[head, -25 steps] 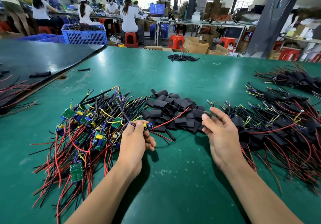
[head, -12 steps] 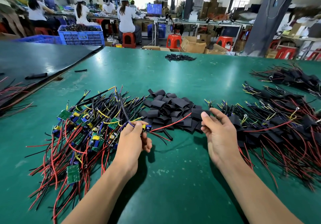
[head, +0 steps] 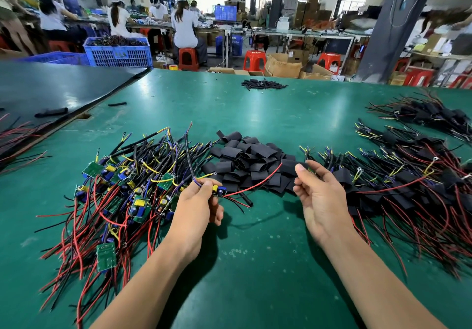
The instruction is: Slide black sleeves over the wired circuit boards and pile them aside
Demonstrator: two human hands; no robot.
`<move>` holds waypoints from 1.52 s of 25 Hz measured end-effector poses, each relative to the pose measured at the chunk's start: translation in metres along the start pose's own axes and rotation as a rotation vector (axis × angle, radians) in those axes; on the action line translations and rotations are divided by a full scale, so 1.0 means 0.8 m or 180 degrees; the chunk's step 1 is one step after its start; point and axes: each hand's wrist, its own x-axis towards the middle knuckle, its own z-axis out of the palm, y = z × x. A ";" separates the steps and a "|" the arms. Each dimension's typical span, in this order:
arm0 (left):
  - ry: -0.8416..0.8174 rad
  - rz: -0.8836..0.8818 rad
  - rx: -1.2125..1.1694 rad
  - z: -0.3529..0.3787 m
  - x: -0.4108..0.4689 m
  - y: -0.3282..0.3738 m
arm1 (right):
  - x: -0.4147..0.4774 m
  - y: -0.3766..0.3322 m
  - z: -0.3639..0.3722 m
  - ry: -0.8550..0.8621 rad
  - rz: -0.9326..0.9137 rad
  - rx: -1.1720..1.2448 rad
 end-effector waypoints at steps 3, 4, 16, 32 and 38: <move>0.0013 -0.0001 0.0013 -0.001 -0.001 0.001 | 0.001 -0.002 -0.002 -0.0073 0.0009 -0.0144; 0.0008 0.0006 0.0022 -0.001 -0.001 0.002 | 0.001 -0.002 -0.002 -0.0100 0.0005 -0.0214; 0.0011 0.0164 -0.0755 -0.008 0.005 0.003 | -0.015 0.005 0.006 -0.0623 0.0119 -0.0521; -0.0002 0.0335 -0.0787 -0.007 0.002 0.008 | -0.015 0.002 0.005 -0.1065 0.0536 -0.0219; -0.0486 0.0177 -0.0791 0.000 -0.008 0.004 | -0.026 0.017 0.018 -0.0968 0.0570 0.0286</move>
